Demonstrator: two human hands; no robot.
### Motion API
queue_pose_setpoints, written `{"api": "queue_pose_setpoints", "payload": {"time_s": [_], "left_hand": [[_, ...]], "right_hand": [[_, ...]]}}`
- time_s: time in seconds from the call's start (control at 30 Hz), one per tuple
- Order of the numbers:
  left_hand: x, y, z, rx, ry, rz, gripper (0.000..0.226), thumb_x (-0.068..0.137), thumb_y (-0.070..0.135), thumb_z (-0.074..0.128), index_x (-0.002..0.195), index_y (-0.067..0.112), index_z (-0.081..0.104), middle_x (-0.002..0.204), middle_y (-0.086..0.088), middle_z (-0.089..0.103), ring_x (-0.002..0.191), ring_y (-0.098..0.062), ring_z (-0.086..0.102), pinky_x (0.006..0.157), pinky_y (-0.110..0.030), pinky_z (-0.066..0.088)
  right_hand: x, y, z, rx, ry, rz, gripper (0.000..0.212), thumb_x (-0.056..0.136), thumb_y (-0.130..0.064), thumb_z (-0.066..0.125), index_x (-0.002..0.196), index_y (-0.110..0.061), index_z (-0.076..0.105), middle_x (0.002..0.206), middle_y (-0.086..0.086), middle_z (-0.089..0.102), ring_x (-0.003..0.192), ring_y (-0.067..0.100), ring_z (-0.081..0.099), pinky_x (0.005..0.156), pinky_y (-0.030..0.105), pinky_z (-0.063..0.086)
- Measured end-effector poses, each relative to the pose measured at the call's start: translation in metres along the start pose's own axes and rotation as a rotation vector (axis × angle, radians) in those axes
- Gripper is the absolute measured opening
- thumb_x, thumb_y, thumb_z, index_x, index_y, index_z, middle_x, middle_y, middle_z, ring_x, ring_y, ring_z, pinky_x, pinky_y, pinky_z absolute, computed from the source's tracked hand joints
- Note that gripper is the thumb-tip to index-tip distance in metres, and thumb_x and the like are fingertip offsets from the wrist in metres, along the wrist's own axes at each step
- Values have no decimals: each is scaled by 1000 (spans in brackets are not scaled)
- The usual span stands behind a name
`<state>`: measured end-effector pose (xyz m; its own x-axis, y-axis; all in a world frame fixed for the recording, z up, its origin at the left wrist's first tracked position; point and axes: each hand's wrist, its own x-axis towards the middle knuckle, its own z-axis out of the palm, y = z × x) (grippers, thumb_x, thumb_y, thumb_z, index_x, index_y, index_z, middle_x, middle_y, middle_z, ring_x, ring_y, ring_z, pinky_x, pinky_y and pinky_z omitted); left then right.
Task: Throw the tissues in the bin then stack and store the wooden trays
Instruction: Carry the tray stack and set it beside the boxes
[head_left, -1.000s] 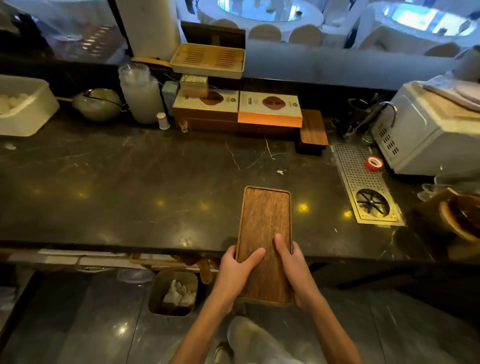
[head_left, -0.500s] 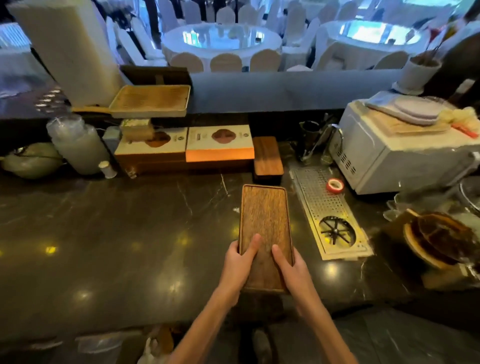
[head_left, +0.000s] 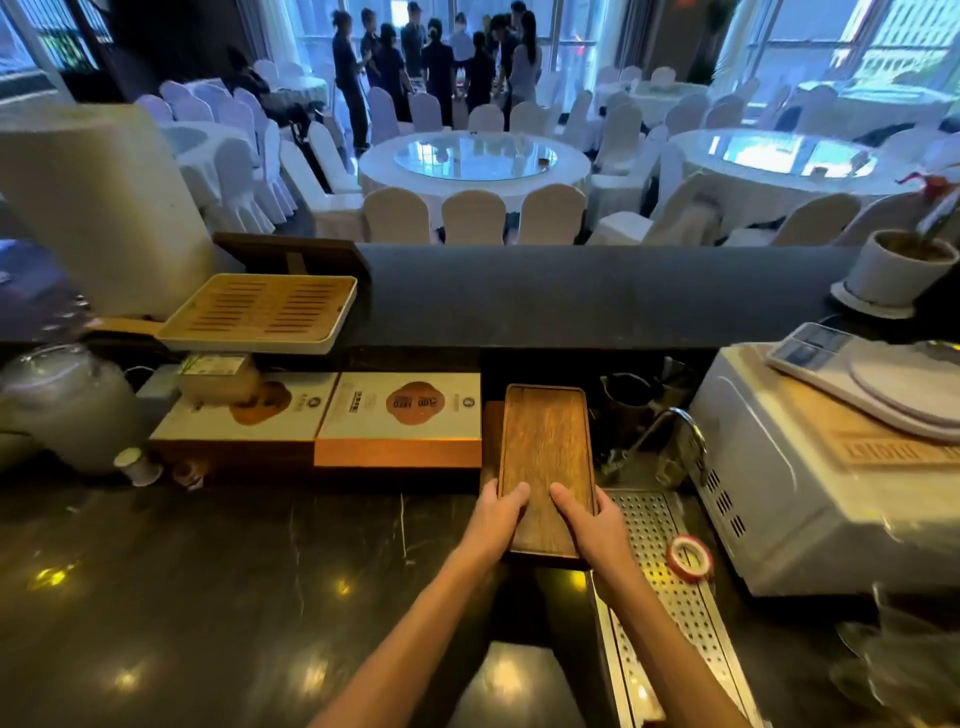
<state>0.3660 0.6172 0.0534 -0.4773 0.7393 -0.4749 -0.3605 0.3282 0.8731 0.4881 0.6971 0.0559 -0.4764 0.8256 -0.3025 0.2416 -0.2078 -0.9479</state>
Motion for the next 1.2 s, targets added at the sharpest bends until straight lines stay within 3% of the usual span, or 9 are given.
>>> {"api": "queue_pose_setpoints", "payload": {"time_s": [0.2,0.33,0.43,0.5,0.7,0.87,1.03,1.2], "left_hand": [[68,18,3,145,141,-249,40,93,34,49,132,28,39,116,-3,59,101,-21,60,68,-34,56],[94,5,-1,99,292,-242,42,94,23,52,135,23,41,117,-3,59,100,-19,59,83,-39,58],[105,-5,-5,29,365,-249,43,94,21,55,135,24,42,119,-4,58,103,-22,60,85,-39,56],[109,-10,-7,-16,393,-266,43,93,21,57,134,26,43,122,-5,57,106,-24,59,87,-40,56],[111,-20,-5,-121,405,-300,48,95,16,56,139,28,42,126,-6,59,109,-25,62,90,-42,56],[105,-18,-5,-211,364,-308,50,95,9,55,140,23,42,123,-7,61,102,-21,64,74,-30,56],[102,-19,-5,-262,322,-336,53,92,2,55,140,23,44,125,-8,61,111,-24,62,95,-39,54],[105,-23,-6,-282,326,-343,57,90,0,57,139,27,45,131,-11,54,114,-26,59,96,-40,54]], "right_hand": [[105,16,17,-33,-42,91,50,84,-41,69,125,-15,57,105,3,68,90,16,68,67,26,56],[145,35,34,-40,-50,143,48,84,-39,70,122,-14,57,106,6,69,88,17,68,70,28,57],[158,44,42,-60,-53,133,46,83,-43,69,120,-18,57,106,4,69,87,13,67,72,29,57],[162,48,44,-81,-61,132,48,83,-47,68,122,-20,55,107,2,68,91,15,67,80,37,59],[160,53,45,-220,-52,71,55,83,-55,61,128,-24,51,116,1,65,102,19,64,91,45,55],[158,48,46,-280,-57,47,60,83,-57,58,131,-24,46,120,2,63,105,20,63,92,45,54],[159,44,46,-349,-57,45,60,84,-53,59,132,-19,46,121,9,58,108,25,59,94,46,52],[163,45,44,-608,20,59,60,83,-59,56,130,-22,50,133,12,40,126,31,33,104,43,34]]}}
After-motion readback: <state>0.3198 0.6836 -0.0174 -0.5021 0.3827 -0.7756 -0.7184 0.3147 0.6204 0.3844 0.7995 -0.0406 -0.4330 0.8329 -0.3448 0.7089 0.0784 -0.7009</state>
